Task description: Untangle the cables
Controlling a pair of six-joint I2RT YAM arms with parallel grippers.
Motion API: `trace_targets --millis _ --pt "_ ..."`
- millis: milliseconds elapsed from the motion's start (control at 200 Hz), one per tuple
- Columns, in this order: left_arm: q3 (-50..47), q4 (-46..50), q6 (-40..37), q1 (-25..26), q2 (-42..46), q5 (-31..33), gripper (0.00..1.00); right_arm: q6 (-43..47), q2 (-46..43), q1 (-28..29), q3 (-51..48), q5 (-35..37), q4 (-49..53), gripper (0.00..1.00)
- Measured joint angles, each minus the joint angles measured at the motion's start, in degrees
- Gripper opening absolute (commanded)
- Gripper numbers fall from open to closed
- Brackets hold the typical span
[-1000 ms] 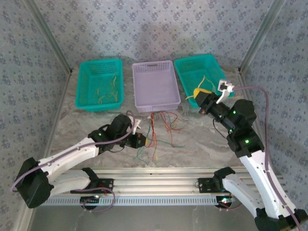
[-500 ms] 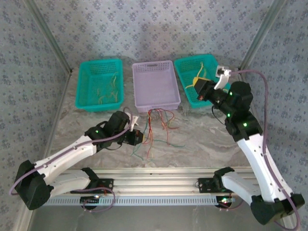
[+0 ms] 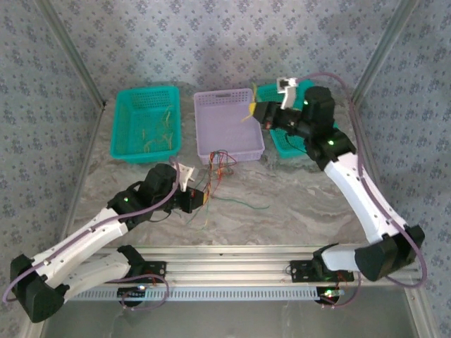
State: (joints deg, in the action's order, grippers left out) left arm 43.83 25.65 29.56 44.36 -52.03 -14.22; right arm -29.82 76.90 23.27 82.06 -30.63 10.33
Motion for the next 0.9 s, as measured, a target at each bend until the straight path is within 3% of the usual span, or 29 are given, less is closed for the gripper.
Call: trace_targets --millis 320,645,899 --pt "-2.89 0.35 0.07 0.50 2.25 0.85 0.00 0.44 24.52 7.13 26.03 -10.21 4.57 0.00" --pt "-5.60 0.31 0.92 4.09 5.86 3.78 0.00 -6.19 57.55 14.47 65.44 -23.12 13.18 0.00" --pt "-7.41 0.31 1.18 5.44 7.72 5.73 0.00 -15.89 68.48 15.98 73.22 -28.63 7.23 0.00"
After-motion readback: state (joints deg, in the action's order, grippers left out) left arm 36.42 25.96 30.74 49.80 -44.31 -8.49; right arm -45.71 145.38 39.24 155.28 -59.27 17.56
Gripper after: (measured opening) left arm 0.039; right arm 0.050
